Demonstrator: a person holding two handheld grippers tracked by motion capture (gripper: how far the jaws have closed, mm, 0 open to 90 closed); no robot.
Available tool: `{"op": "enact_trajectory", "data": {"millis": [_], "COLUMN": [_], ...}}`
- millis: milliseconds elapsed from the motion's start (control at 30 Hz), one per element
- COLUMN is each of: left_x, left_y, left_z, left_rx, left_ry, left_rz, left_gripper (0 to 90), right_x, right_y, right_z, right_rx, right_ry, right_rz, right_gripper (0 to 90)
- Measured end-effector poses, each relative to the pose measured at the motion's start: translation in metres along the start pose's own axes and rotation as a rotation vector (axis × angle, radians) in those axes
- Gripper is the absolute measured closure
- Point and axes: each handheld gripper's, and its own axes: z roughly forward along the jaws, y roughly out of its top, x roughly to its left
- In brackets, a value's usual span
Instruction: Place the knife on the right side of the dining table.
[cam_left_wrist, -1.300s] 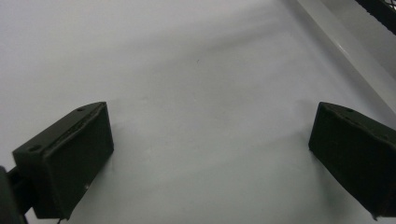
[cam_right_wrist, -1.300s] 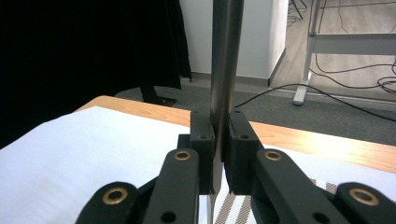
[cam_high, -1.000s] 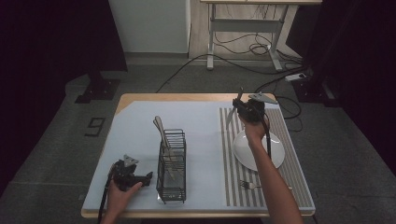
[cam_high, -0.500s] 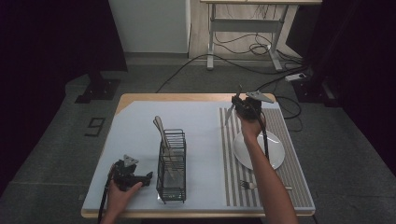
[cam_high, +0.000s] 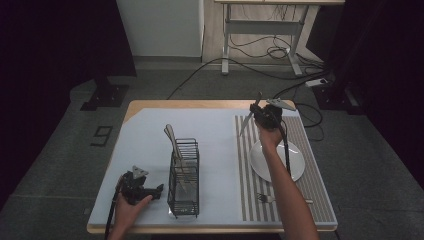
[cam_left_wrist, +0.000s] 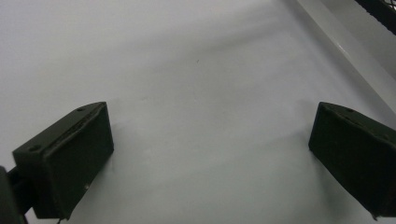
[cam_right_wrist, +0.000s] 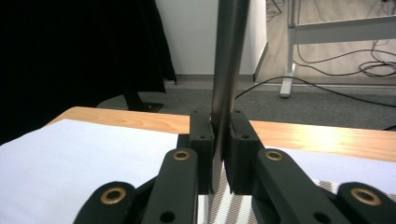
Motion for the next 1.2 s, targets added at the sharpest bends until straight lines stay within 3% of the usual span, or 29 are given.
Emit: {"op": "enact_trajectory", "data": {"millis": [400,633,1200], "left_x": [0.0,0.0,0.0], "left_y": [0.0,0.0,0.0], "left_z": [0.0,0.0,0.0], "left_rx": [0.0,0.0,0.0], "left_ry": [0.001,0.0,0.0], "left_rz": [0.002,0.002,0.001], "left_gripper": [0.0,0.0,0.0], "right_x": [-0.023,-0.04,-0.065], "right_y": [-0.005,-0.009,-0.018], "right_z": [-0.009,-0.012,-0.015], "right_rx": [0.015,0.032,0.066], "right_ry": [-0.055,-0.07,-0.108], "right_rz": [0.015,0.065,0.07], "right_gripper": [78.1,76.3,68.9]}}
